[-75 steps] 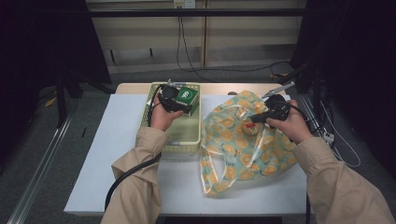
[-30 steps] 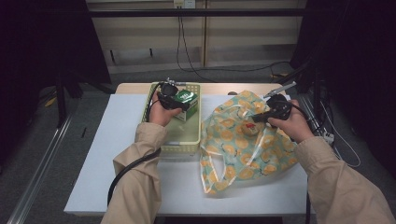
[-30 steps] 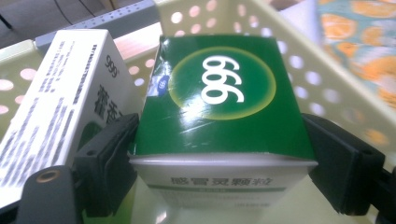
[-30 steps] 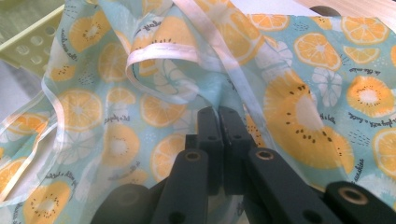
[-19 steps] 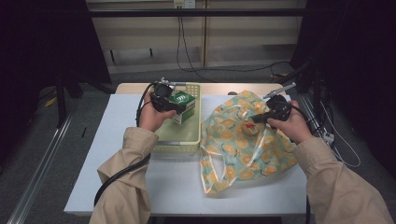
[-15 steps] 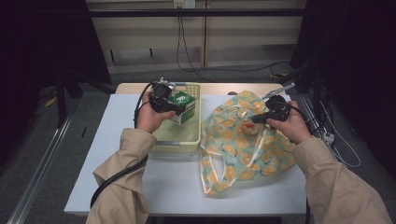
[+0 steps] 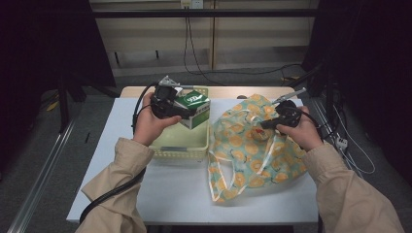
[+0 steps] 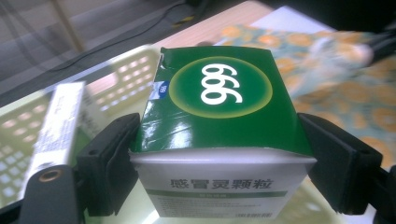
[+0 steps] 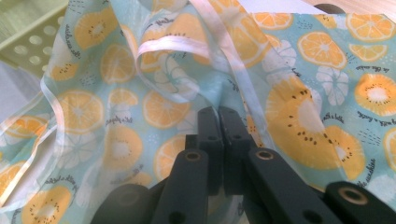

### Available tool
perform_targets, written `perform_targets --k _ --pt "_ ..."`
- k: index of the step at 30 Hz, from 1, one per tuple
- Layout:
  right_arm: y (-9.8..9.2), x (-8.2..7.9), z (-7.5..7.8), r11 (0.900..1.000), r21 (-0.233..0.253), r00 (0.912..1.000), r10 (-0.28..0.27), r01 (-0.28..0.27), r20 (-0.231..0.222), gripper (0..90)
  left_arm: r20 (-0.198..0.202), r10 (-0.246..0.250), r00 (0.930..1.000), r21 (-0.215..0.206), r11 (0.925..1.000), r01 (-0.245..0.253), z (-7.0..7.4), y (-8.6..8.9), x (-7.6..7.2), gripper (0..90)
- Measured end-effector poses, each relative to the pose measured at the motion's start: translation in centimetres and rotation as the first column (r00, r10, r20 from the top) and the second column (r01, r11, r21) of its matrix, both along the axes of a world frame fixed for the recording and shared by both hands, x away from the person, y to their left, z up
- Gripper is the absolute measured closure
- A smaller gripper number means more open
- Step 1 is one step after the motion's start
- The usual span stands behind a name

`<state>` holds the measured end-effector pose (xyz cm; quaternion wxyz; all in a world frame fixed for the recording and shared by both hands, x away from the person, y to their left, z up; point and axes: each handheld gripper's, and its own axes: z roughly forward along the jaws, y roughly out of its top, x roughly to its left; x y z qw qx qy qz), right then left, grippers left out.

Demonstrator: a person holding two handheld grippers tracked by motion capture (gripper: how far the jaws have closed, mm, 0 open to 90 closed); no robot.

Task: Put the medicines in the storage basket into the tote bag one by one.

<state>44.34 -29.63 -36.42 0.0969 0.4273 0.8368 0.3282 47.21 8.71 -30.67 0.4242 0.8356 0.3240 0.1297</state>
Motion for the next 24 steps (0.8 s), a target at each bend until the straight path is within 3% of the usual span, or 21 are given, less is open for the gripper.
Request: perform_targets --k 5,11,16,24 --pt "0.0 0.0 0.1 1.000 0.022 0.9999 -0.002 0.002 0.010 89.0 0.028 -0.068 0.9973 -0.026 0.9973 0.069 1.1 -1.6 -2.4 17.1" --pt "-0.1 0.0 0.2 0.999 0.032 0.9999 -0.009 0.009 0.011 89.0 0.047 -0.157 0.9864 -0.051 0.9858 0.160 1.1 -4.0 -4.7 17.1" --pt "0.0 -0.2 0.5 0.999 0.034 0.9999 -0.007 0.007 0.016 89.0 0.035 -0.213 0.9764 -0.065 0.9744 0.215 0.0 -6.4 -6.0 17.0" --pt "-0.1 -0.6 0.9 1.000 0.026 0.9997 -0.003 0.002 0.025 89.0 0.008 -0.252 0.9678 -0.026 0.9674 0.252 -2.8 -9.6 -6.6 17.1"
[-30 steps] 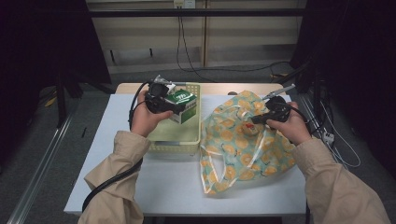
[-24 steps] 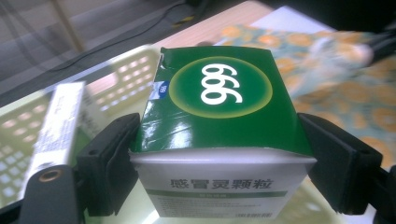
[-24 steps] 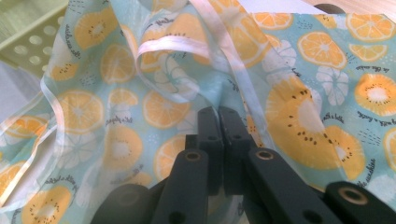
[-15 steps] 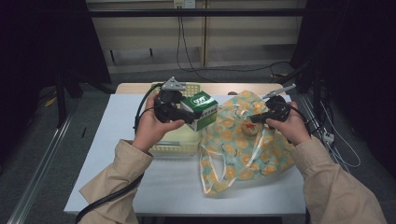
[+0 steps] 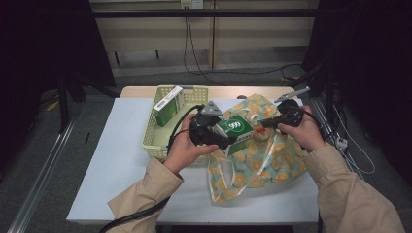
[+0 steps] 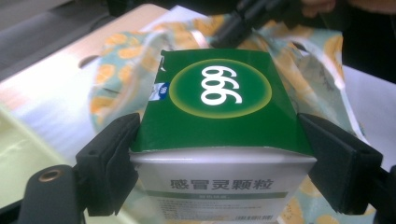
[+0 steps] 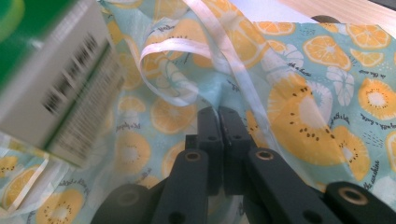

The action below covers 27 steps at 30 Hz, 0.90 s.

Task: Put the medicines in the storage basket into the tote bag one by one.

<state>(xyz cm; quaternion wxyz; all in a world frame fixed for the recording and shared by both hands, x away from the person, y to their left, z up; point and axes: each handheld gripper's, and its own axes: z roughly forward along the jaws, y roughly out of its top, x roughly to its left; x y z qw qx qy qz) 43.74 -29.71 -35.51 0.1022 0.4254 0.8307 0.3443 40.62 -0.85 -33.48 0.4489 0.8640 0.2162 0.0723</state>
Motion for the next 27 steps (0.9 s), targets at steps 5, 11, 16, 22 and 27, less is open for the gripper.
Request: perform_targets --k 5,11,16,22,27 --pt "0.1 -0.2 0.1 1.000 -0.007 1.0000 0.001 -0.001 -0.004 89.0 -0.003 -0.007 1.0000 0.015 0.9999 0.007 -1.8 -1.8 0.1 17.0" --pt "0.2 -0.2 0.3 1.000 -0.016 1.0000 0.004 -0.004 -0.003 89.0 -0.013 0.021 0.9997 0.050 0.9986 -0.020 -4.0 -3.9 1.0 17.0" --pt "0.2 -0.2 0.3 1.000 -0.016 1.0000 0.003 -0.003 -0.005 89.0 -0.023 0.034 0.9992 0.049 0.9982 -0.033 -5.6 -5.1 1.5 16.9" --pt "0.0 -0.2 0.4 1.000 -0.010 1.0000 -0.001 0.001 -0.006 89.0 -0.015 0.047 0.9988 0.036 0.9983 -0.046 -6.6 -6.2 1.7 16.8" --pt "0.0 -0.2 0.6 1.000 -0.010 1.0000 -0.001 0.001 -0.001 89.0 0.002 0.073 0.9973 0.033 0.9968 -0.073 -7.0 -6.8 2.5 16.6"
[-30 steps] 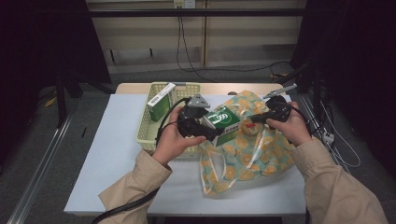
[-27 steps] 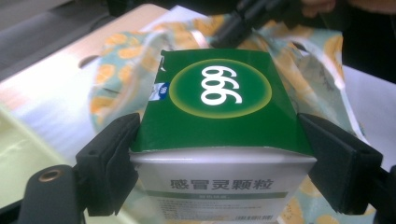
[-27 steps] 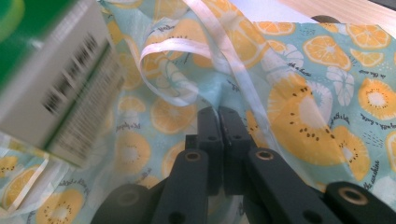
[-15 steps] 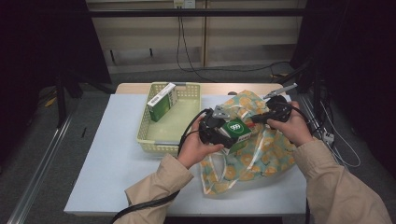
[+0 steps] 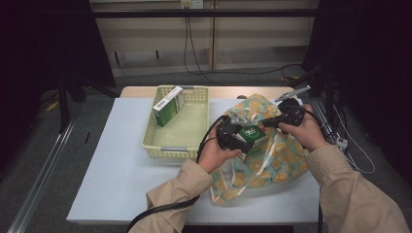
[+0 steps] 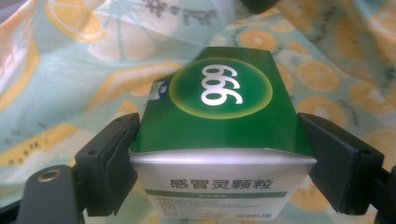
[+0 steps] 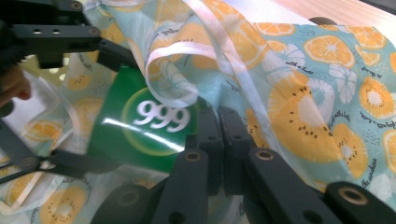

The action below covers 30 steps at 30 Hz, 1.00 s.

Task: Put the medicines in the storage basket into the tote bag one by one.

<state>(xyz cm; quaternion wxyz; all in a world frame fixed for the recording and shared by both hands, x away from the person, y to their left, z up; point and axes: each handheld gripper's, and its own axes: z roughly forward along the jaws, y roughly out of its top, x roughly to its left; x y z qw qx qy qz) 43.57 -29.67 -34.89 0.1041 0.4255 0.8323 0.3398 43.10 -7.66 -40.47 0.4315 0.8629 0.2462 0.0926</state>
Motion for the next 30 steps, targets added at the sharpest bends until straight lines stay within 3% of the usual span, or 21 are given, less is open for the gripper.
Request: perform_targets --k 12,16,22,25,30 --pt "0.0 0.0 0.2 1.000 -0.001 1.0000 0.005 -0.005 0.001 89.0 0.037 0.082 0.9960 -0.005 0.9967 -0.082 -0.7 -2.3 3.1 16.2" --pt "0.0 0.0 0.1 1.000 -0.002 1.0000 0.001 -0.001 -0.001 89.1 0.027 0.108 0.9937 -0.006 0.9941 -0.108 -1.1 -3.0 4.0 15.8" --pt "0.0 0.1 0.1 1.000 -0.006 1.0000 0.004 -0.004 0.001 89.1 -0.032 0.103 0.9942 -0.017 0.9945 -0.103 -1.9 -3.0 4.4 13.1" --pt "0.0 0.1 0.0 1.000 -0.006 1.0000 0.005 -0.005 -0.004 89.1 -0.070 0.072 0.9949 0.013 0.9973 -0.072 -1.7 -2.7 4.0 9.2" --pt "-0.2 0.3 -0.4 1.000 -0.006 1.0000 0.000 0.000 -0.009 89.1 -0.090 0.046 0.9949 0.044 0.9981 -0.042 -0.7 -1.5 3.0 6.9"
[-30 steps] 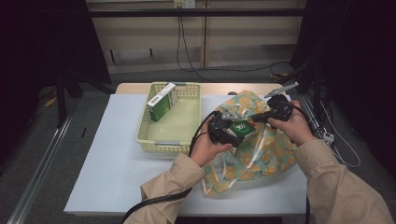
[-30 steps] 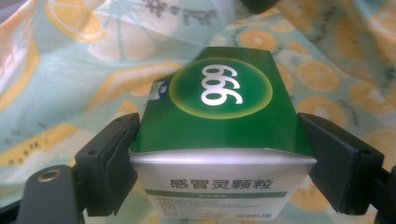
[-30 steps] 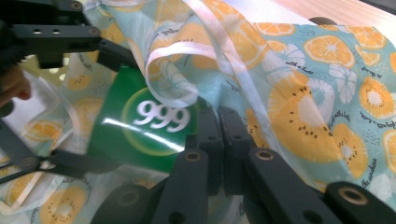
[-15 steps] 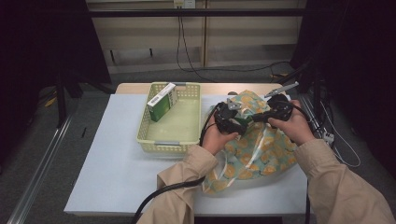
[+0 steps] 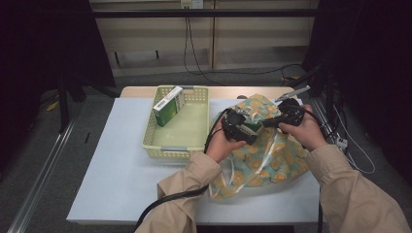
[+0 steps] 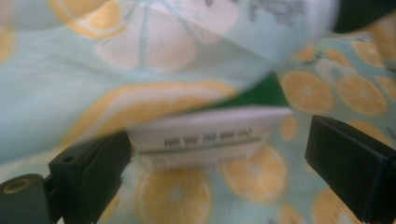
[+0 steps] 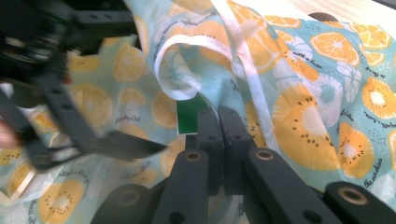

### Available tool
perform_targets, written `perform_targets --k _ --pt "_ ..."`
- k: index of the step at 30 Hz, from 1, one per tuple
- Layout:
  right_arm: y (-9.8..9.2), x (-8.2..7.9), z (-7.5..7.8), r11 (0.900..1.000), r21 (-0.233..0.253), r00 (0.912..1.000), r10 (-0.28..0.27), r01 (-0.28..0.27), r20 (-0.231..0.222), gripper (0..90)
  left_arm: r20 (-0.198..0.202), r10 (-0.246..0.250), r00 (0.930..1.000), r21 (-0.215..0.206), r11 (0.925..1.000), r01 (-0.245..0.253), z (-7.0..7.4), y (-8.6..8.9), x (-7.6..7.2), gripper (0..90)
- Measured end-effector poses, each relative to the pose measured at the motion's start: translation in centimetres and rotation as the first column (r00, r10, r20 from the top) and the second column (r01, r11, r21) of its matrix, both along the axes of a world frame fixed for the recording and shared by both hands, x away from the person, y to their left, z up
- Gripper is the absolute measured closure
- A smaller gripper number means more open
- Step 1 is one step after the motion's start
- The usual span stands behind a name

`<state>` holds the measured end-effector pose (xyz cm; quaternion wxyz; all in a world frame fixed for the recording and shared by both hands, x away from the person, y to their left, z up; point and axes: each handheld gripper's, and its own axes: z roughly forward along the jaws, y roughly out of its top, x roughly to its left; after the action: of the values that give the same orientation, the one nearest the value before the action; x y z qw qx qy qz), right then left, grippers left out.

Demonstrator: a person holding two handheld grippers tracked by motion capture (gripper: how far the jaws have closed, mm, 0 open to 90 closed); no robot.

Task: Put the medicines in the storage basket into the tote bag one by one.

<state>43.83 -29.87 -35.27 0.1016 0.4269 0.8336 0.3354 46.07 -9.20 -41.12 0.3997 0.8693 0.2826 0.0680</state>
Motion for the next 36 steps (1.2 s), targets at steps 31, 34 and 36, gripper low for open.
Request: perform_targets --k 31,34,36 --pt "0.3 -0.1 0.2 1.000 -0.003 0.9998 -0.022 0.022 0.004 89.1 0.063 -0.013 0.9979 -0.037 0.9992 0.015 7.4 13.7 -1.2 6.7" --pt "0.3 -0.2 0.2 1.000 -0.003 0.9998 -0.020 0.020 0.004 89.2 0.063 0.017 0.9979 -0.031 0.9994 -0.015 7.5 14.6 -0.5 6.8" --pt "0.2 -0.2 0.2 1.000 -0.003 0.9998 -0.020 0.020 0.005 89.1 0.062 0.032 0.9975 -0.022 0.9993 -0.031 7.5 15.2 0.0 7.0"
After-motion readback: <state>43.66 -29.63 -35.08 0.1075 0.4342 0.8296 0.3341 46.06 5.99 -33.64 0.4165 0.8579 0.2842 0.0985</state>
